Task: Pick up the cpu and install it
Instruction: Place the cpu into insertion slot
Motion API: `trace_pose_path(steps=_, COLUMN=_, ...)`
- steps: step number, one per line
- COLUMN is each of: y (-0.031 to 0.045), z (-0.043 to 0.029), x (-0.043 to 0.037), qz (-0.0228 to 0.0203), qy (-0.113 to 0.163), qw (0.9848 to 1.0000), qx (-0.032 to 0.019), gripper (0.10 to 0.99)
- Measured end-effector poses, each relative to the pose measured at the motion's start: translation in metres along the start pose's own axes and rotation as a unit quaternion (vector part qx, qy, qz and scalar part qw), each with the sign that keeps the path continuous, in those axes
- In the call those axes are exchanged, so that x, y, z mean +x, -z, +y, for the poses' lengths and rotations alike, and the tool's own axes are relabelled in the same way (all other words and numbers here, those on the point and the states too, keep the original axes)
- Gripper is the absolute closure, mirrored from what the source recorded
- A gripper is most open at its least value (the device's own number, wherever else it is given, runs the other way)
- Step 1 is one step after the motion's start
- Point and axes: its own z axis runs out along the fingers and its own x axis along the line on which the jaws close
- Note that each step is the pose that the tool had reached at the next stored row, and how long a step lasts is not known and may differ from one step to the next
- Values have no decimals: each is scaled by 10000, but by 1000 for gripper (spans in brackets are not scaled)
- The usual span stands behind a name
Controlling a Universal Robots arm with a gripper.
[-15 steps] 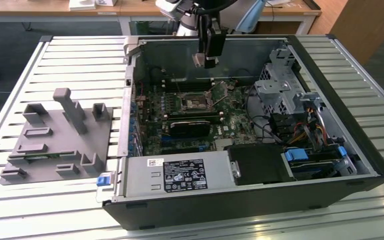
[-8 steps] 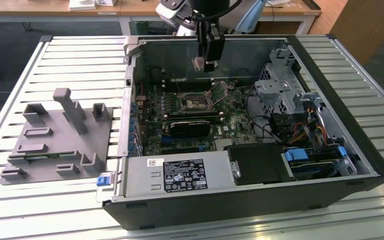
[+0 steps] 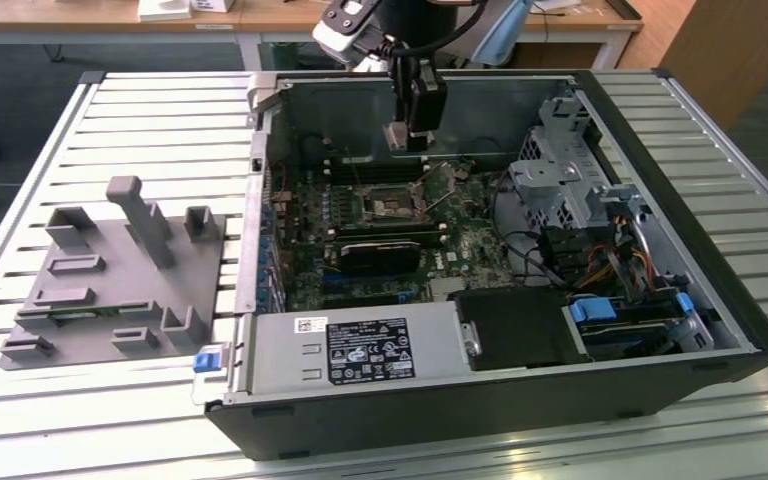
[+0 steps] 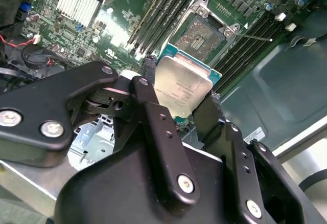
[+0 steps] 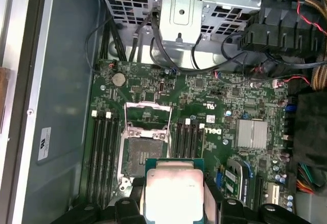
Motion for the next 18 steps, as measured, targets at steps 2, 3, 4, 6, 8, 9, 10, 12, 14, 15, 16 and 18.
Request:
trace_pose_path(steps=2, y=-35, z=-3, x=1, qz=0, qy=0, qw=10000, qx=0, gripper=541)
trace_pose_path(steps=3, y=-50, z=-4, x=2, qz=0, qy=0, qw=10000, qx=0, gripper=541)
trace_pose_path(steps=4, y=-66, z=-5, x=3, qz=-1, qy=-2, qw=10000, qx=0, gripper=541)
trace_pose_path(steps=6, y=-97, z=-8, x=8, qz=-5, qy=-66, qw=10000, qx=2, gripper=541)
trace_pose_path(steps=8, y=-131, z=-10, x=13, qz=-9, qy=-132, qw=9999, qx=4, gripper=541)
trace_pose_path(steps=9, y=-149, z=-11, x=20, qz=-10, qy=-144, qw=9999, qx=5, gripper=541)
trace_pose_path(steps=10, y=-167, z=-12, x=26, qz=-9, qy=-147, qw=9999, qx=4, gripper=541)
trace_pose_path(steps=12, y=-203, z=-15, x=31, qz=-9, qy=-147, qw=9999, qx=4, gripper=541)
trace_pose_path(steps=14, y=-239, z=-19, x=33, qz=-9, qy=-147, qw=9999, qx=4, gripper=541)
trace_pose_path(steps=15, y=-257, z=-20, x=35, qz=-9, qy=-147, qw=9999, qx=4, gripper=541)
trace_pose_path(steps=16, y=-276, z=-22, x=40, qz=-9, qy=-148, qw=9999, qx=4, gripper=541)
trace_pose_path(steps=18, y=-311, z=-23, x=52, qz=-10, qy=-147, qw=9999, qx=5, gripper=541)
